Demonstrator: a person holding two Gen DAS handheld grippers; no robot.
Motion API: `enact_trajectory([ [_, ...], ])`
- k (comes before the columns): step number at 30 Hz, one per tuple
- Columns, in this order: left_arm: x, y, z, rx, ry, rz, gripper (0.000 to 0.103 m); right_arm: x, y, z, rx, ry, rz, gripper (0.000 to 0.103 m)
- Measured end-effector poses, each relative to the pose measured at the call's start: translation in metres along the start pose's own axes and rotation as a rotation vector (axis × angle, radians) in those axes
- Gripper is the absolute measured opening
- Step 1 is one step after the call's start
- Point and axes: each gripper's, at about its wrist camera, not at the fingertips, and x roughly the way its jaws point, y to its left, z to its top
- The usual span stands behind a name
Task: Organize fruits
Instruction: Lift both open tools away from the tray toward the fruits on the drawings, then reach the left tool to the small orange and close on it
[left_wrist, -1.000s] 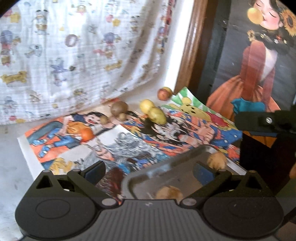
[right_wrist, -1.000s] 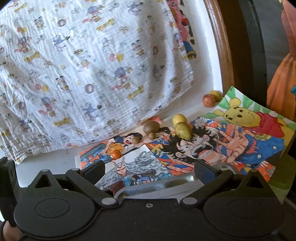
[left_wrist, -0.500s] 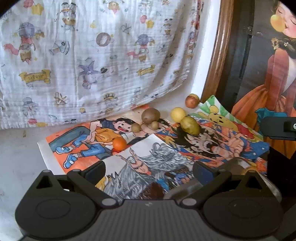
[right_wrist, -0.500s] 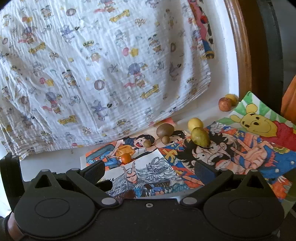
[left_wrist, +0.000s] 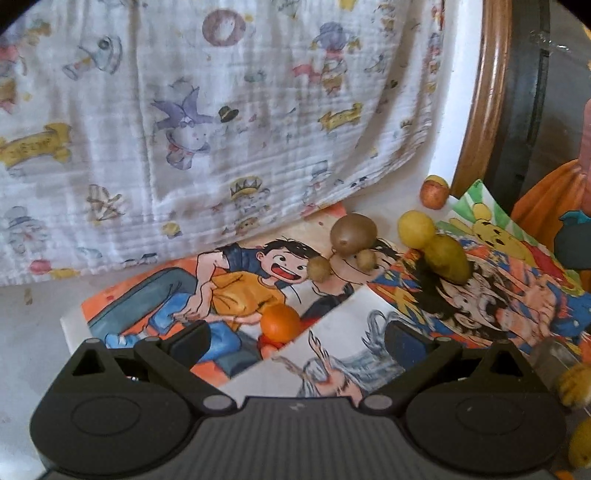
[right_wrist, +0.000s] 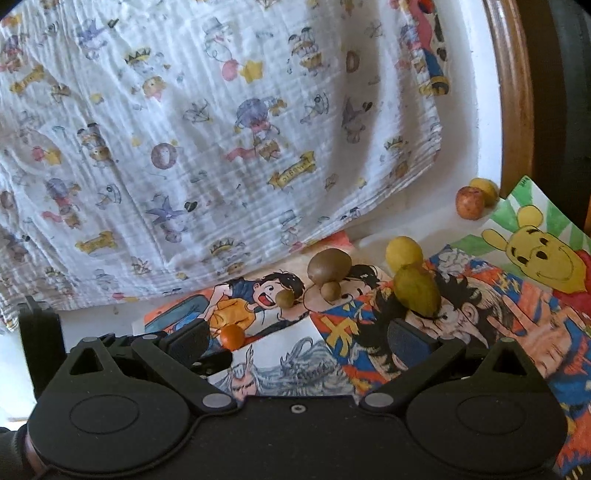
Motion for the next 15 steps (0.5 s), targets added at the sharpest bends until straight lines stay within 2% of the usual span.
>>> enact_trajectory([
  [8,0.029,0.0,0.007,0.008,0.023,0.005,0.101,0.029,0.003,0.02,-0.026,0.014,0.007,0.103],
  [15,0.051,0.003,0.009,0.004,0.054,0.023,0.09,0.055,0.001,0.026,-0.032,0.038,0.013,0.103],
])
